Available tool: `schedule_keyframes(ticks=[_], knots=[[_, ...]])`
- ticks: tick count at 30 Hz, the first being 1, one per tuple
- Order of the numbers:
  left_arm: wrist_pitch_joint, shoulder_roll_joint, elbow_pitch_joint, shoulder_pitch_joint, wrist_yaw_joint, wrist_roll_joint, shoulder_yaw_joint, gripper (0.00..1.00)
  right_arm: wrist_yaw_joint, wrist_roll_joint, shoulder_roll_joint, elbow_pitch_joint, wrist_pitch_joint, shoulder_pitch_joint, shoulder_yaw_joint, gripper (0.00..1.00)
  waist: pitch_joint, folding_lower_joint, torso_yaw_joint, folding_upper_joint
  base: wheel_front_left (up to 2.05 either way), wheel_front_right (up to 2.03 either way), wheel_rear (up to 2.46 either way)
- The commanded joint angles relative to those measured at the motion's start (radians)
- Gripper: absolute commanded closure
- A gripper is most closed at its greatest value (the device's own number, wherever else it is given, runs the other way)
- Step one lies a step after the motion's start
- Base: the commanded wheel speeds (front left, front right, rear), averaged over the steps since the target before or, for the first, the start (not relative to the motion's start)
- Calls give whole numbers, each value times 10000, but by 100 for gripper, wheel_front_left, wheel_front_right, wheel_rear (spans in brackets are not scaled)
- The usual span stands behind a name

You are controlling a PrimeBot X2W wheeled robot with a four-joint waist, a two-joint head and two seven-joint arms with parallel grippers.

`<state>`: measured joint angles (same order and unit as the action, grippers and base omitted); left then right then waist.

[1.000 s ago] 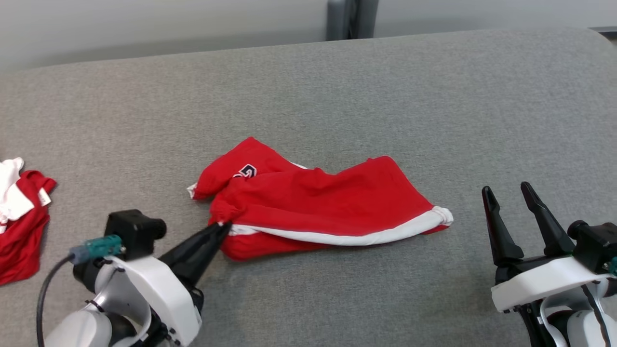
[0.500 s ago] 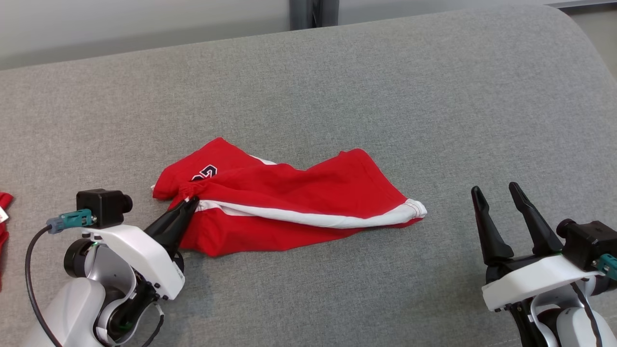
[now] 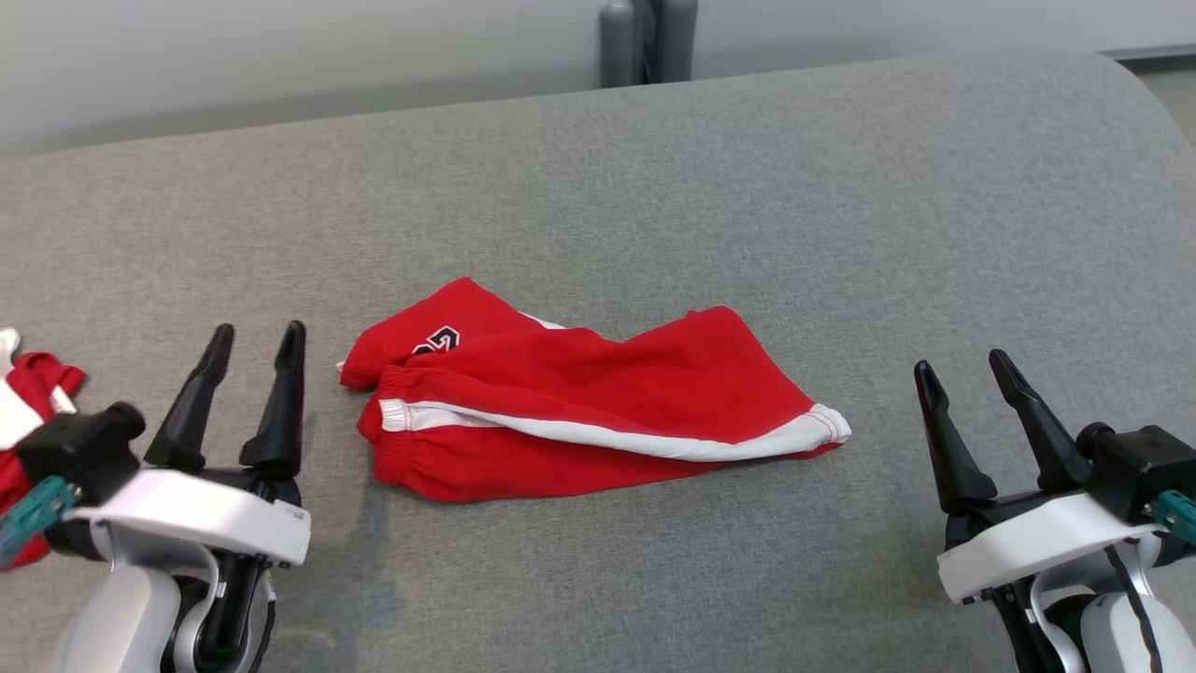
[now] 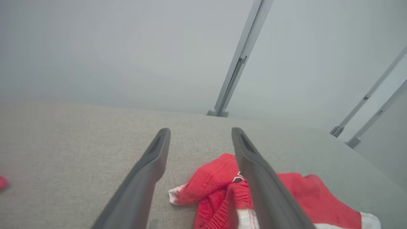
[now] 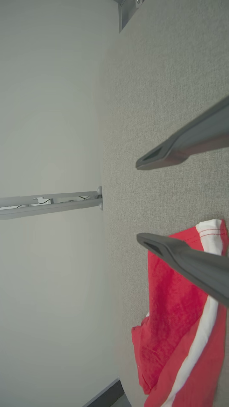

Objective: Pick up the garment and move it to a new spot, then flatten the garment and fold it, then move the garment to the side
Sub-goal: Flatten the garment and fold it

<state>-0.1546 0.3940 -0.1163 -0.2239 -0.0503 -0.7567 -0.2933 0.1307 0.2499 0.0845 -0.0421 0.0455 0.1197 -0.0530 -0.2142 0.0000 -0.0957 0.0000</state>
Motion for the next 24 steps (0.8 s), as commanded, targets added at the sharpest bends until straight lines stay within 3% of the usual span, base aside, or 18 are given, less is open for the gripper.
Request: schedule_keyframes(ticks=[1,10,17,24], knots=[[-542,-48,254,277,-274,220,272,0,1,-23,83,23,19,121,-55,0,191,0,180,0,0,0,0],[-1101,-54,1269,1204,-923,1689,1097,0,1,-323,246,-51,-34,108,-269,0,666,0,457,0,0,0,0],[-1110,-167,1723,2320,-998,2924,1414,0,1,-507,300,-111,-94,-185,-298,0,1058,0,556,0,0,0,0],[-1111,-390,1614,2902,-946,3066,1304,0,1,-475,270,-39,-150,-457,-179,0,1282,0,611,0,0,0,0]])
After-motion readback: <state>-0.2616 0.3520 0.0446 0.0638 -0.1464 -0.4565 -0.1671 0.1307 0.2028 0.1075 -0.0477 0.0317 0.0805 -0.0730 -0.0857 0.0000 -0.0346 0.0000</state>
